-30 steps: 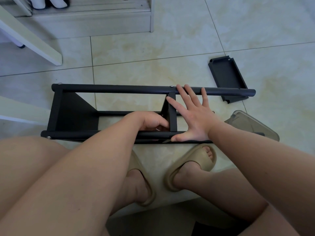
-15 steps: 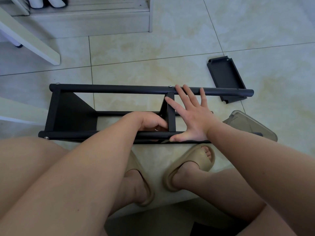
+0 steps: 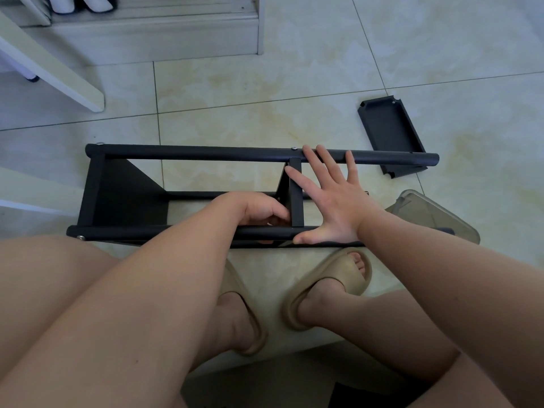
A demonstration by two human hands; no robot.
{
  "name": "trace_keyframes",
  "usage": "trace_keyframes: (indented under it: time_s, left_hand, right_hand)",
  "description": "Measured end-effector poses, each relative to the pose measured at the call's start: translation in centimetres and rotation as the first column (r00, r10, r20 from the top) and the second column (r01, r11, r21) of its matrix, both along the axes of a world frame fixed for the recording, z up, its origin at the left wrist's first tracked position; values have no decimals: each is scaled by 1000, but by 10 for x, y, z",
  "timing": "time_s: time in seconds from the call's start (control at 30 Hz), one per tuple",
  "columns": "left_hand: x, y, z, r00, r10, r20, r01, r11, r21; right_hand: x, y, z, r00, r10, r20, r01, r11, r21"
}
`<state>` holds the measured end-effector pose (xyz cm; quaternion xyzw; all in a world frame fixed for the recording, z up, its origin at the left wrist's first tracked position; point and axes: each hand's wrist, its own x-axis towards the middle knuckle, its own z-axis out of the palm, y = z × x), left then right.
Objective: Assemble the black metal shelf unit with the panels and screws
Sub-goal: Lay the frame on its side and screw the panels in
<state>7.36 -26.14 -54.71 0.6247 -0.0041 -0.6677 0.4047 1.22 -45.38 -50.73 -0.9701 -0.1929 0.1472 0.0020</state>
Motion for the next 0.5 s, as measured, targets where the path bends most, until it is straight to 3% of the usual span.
trace_keyframes:
  time_s: [0.27, 0.5]
  left_hand:
    - [-1, 0, 2, 997, 81, 9, -80, 991, -104]
    - [0, 1, -1, 999, -9, 39, 10, 1000, -26]
  right_hand:
    - [0, 0, 0, 1000, -1, -5, 1, 1000, -3]
    - [0, 1, 0, 1000, 1, -10, -1, 1000, -12]
